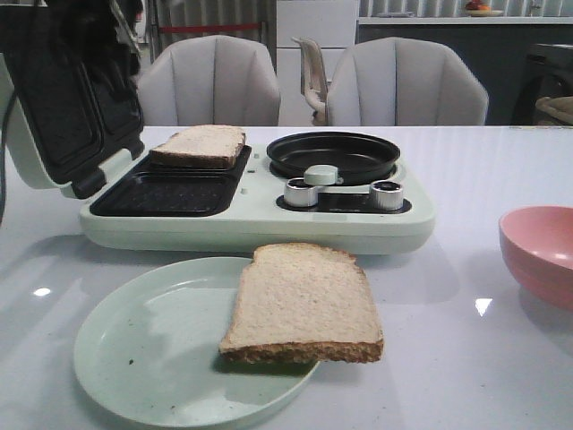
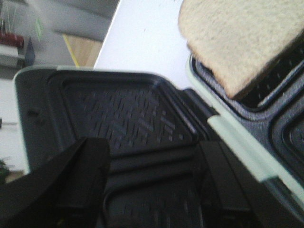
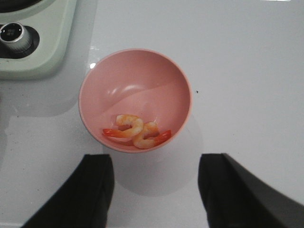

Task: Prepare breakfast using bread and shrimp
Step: 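Lower the bread into the farther sandwich-maker plate and release it, then reach the right gripper down to the remaining bread slice on the plate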

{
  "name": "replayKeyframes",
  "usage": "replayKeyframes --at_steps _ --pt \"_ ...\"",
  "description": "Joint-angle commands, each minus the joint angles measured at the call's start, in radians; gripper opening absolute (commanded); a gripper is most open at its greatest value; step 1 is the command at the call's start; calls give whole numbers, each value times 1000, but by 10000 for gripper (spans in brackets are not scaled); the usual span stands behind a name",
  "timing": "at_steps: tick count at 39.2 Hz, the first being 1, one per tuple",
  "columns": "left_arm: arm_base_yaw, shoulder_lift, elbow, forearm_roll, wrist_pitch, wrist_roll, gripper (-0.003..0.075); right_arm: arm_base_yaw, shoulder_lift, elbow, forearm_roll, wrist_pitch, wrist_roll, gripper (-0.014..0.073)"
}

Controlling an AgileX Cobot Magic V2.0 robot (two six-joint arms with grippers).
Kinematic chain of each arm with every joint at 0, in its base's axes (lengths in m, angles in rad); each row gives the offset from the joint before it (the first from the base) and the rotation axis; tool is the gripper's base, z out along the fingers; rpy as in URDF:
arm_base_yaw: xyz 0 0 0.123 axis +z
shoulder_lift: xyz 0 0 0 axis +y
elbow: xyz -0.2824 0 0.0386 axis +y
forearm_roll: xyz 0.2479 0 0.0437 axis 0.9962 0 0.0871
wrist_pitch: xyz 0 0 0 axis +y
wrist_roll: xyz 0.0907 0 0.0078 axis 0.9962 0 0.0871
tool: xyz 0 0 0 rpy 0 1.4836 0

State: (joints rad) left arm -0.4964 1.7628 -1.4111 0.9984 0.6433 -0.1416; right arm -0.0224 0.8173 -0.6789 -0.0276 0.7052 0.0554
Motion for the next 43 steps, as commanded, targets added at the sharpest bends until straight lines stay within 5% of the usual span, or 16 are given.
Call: replayKeyframes --at_steps 1,14,26,36,43 --pt "-43 -130 -23 -106 148 8 447 -8 -2 -35 -9 -62 -2 505" --pt "-79 -451 23 -638 322 35 446 -8 -2 -35 -6 -62 -2 505" --pt "-79 -824 340 -776 258 52 446 -8 -2 -35 36 -71 -2 505" --pt "-79 -1083 601 -800 133 52 446 37 101 -35 407 38 -145 504" --pt "-79 -1160 673 -800 107 52 446 219 314 -36 703 15 -299 504"
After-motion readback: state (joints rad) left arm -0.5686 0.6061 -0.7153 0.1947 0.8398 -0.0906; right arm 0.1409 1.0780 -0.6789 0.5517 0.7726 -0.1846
